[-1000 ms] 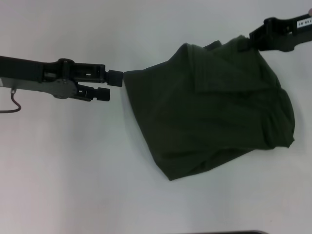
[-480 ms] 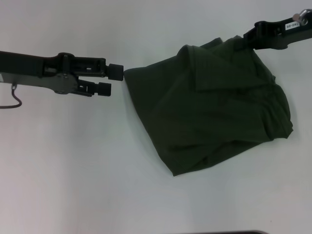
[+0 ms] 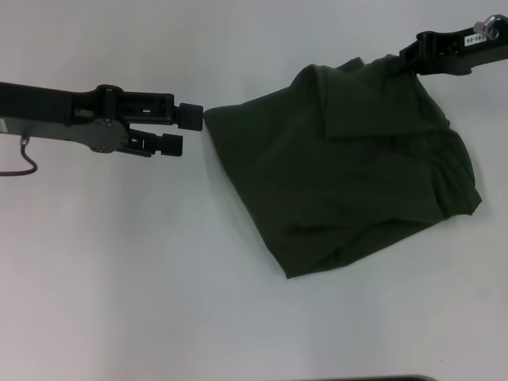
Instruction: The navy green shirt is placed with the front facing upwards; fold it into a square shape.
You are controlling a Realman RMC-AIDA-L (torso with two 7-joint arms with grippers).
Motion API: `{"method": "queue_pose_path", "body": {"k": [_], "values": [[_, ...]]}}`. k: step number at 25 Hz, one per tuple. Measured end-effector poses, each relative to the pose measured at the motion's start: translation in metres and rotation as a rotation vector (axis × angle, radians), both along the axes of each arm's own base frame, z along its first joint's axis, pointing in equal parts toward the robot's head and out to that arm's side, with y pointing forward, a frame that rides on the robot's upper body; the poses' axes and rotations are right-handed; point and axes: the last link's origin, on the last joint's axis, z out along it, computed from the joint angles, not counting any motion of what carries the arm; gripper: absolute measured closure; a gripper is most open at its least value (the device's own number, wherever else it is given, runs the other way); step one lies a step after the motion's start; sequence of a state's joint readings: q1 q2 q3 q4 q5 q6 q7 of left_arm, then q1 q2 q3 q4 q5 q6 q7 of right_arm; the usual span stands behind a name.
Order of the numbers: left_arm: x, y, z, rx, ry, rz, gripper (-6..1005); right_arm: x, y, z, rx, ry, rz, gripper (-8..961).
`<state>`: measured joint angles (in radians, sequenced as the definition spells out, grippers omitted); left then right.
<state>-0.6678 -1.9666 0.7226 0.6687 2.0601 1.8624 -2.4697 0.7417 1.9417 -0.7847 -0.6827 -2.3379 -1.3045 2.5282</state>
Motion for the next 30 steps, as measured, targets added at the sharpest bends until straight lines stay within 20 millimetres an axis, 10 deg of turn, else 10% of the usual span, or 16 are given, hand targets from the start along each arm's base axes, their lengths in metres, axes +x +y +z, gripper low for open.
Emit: {"method": "queue_pose_path", "body": {"k": [19,30], "values": [[-0.001,-0.001,-0.003,-0.005,-0.004,0.003,48,-0.010,-0.008,0.046,-0.091,0.035,0.083,507],[0.000,0.000,-0.001,-0.006,-0.007,-0.001,48,-0.040,-0.022,0.014,-0.355,-0.189,0.290,212]]}}
